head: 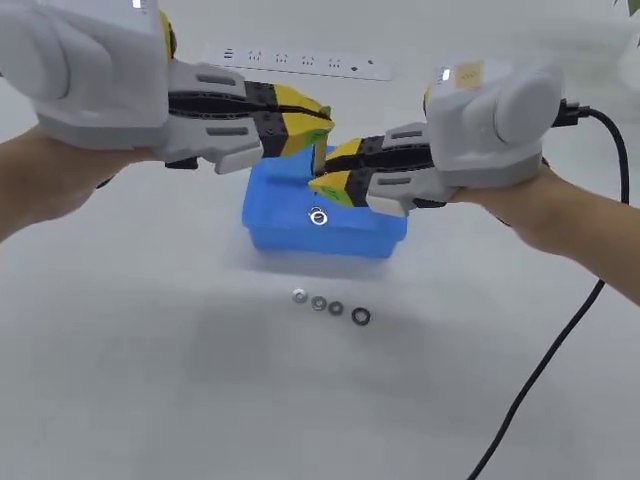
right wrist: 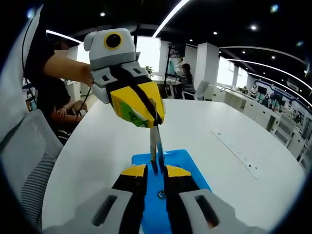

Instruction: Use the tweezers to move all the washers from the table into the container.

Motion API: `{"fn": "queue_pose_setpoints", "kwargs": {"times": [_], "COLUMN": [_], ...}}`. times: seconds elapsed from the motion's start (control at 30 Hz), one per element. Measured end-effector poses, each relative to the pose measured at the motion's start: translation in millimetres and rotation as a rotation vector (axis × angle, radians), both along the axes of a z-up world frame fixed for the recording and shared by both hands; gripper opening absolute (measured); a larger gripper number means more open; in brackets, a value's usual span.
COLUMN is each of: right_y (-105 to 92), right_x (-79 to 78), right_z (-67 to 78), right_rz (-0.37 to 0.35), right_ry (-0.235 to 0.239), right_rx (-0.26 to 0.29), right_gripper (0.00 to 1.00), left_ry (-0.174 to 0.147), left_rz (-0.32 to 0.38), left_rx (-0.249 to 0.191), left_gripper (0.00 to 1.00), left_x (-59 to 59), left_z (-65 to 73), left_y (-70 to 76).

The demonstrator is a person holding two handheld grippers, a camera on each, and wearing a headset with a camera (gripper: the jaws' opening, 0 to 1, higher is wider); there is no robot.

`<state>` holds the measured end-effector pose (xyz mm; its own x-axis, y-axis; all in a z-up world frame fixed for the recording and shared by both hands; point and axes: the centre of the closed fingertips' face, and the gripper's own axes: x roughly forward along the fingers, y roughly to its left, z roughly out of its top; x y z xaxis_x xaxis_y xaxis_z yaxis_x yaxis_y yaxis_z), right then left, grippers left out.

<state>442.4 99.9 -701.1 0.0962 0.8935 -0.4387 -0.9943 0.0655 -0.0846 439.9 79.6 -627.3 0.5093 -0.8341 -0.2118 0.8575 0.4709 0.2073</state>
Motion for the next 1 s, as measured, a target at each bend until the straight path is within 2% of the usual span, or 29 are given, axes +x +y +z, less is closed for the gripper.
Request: {"fn": "queue_pose_setpoints", "kwargs": {"times": [0.13,0.3,0.4,0.43,0.47,0.6,0.63,0.7,0.73,0.8,0.9,1.0], "right_y": [-7.7,-19.2,-24.5,-27.8,-29.9,-39.5,-43.9,-52.4,-57.2,-67.3,-76.1,-86.8], "right_x": [-2.6,-2.1,0.5,2.7,0.9,-1.2,-2.0,-4.5,-5.8,-12.4,-23.7,-35.6], "right_z": [-1.2,1.0,6.1,8.2,9.7,15.8,18.4,26.1,27.3,28.0,37.3,35.5], "right_rz": [-0.022,-0.067,-0.103,-0.125,-0.138,-0.190,-0.226,-0.274,-0.292,-0.299,-0.330,-0.335], "right_ry": [-0.028,-0.033,-0.061,-0.084,-0.076,-0.068,-0.045,-0.023,-0.015,-0.015,0.034,0.037], "right_rx": [-0.021,-0.018,-0.003,-0.004,0.001,0.015,0.031,0.083,0.091,0.090,0.171,0.167], "right_gripper": [0.22,0.25,0.36,0.40,0.44,0.51,0.52,0.53,0.54,0.57,0.62,0.67], "left_ry": [-0.009,-0.021,-0.023,-0.023,-0.023,-0.024,-0.025,-0.027,-0.028,-0.027,-0.013,-0.015], "left_rz": [0.024,0.048,0.047,0.046,0.045,0.044,0.045,0.050,0.052,0.058,0.068,0.075], "left_rx": [-0.020,-0.040,-0.040,-0.041,-0.041,-0.038,-0.039,-0.048,-0.051,-0.056,-0.070,-0.076], "left_gripper": [0.04,0.04,0.04,0.04,0.04,0.04,0.04,0.04,0.04,0.04,0.04,0.04], "left_x": [1.8,-0.7,-7.1,-9.4,-11.5,-23.7,-28.6,-37.9,-41.7,-50.0,-61.0,-67.3], "left_z": [8.3,18.2,20.7,21.0,21.2,20.4,21.3,23.5,24.1,25.0,25.2,24.2], "left_y": [8.4,16.1,16.5,16.3,16.1,16.2,16.9,18.9,19.7,21.7,23.5,23.1]}}
